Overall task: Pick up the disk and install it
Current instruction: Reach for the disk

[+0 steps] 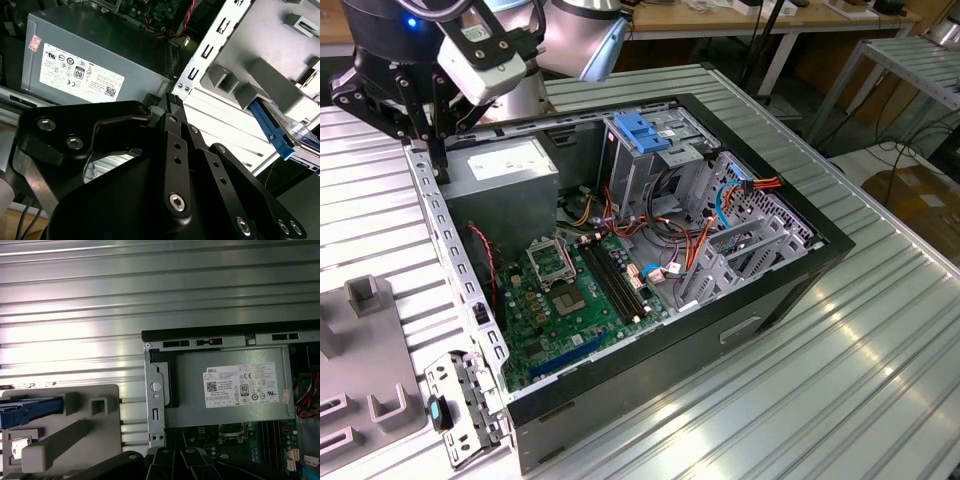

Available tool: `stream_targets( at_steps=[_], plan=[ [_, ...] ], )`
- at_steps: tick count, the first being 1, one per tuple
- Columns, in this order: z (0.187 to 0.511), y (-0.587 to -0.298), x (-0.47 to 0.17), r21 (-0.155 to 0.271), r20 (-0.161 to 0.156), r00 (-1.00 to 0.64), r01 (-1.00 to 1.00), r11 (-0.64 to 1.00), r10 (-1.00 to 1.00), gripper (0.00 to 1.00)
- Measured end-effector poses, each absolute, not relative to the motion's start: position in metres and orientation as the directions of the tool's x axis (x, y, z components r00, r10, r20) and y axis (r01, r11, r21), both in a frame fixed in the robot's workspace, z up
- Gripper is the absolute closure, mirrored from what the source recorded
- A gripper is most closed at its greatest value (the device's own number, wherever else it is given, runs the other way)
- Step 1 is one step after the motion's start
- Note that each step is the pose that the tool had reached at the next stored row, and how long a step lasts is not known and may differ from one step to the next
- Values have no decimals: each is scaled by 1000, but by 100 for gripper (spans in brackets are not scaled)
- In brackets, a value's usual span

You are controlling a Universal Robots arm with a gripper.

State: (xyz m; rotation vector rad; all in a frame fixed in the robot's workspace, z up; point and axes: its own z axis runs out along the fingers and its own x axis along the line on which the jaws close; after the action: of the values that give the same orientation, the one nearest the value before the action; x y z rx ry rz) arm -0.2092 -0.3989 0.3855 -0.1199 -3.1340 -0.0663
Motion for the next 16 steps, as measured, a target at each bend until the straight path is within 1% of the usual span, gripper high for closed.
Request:
stream_targets(
  at_steps=[16],
  plan=[
    [384, -399, -217, 42, 9, -997, 77, 996, 76, 89]
  ],
)
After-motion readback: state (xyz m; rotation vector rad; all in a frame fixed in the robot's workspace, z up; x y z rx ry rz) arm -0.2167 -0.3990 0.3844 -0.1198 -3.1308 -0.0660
